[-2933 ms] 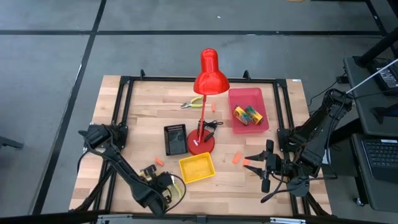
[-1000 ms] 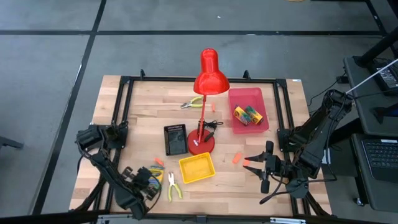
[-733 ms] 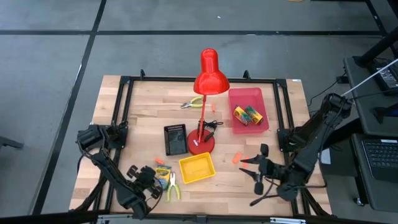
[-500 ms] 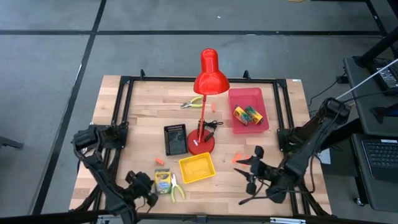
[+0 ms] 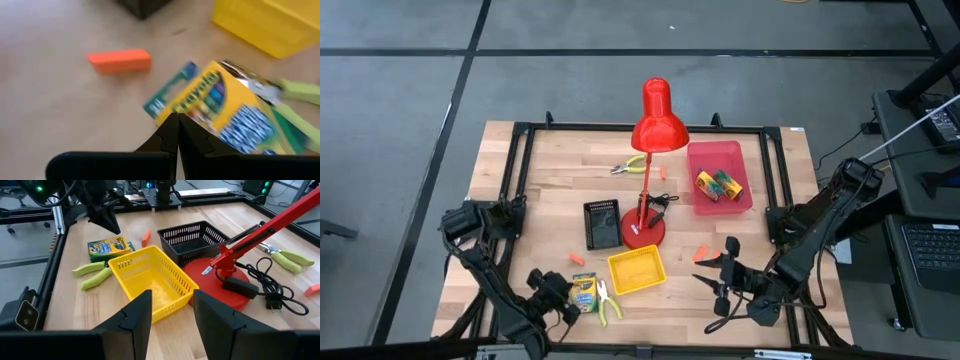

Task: Pick & Place School Supplies
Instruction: Put the crayon box into the pink bin

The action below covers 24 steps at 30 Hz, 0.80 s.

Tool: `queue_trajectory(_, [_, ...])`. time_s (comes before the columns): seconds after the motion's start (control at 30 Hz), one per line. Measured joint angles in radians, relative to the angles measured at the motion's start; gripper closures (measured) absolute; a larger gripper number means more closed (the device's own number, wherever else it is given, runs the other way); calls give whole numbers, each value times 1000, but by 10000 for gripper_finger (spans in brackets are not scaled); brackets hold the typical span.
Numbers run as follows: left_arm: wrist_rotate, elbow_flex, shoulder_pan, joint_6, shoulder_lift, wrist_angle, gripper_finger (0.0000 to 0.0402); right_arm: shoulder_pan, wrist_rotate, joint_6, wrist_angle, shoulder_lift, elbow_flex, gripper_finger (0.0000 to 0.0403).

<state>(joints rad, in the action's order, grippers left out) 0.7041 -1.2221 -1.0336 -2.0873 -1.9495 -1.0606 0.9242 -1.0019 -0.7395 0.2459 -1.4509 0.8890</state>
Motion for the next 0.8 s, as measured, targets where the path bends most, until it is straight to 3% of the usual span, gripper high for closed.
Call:
queue_trajectory(0.17, [-41, -12, 13, 49, 0, 39, 400, 0, 16, 0, 0, 0, 0, 257])
queue_trajectory(0.53, [-23, -24, -2, 40, -14, 84, 400, 0, 16, 12, -7, 0, 0, 256])
queue_trajectory(0.8, [-83, -27, 0, 9, -60, 102, 400, 0, 16, 15, -8, 0, 0, 256])
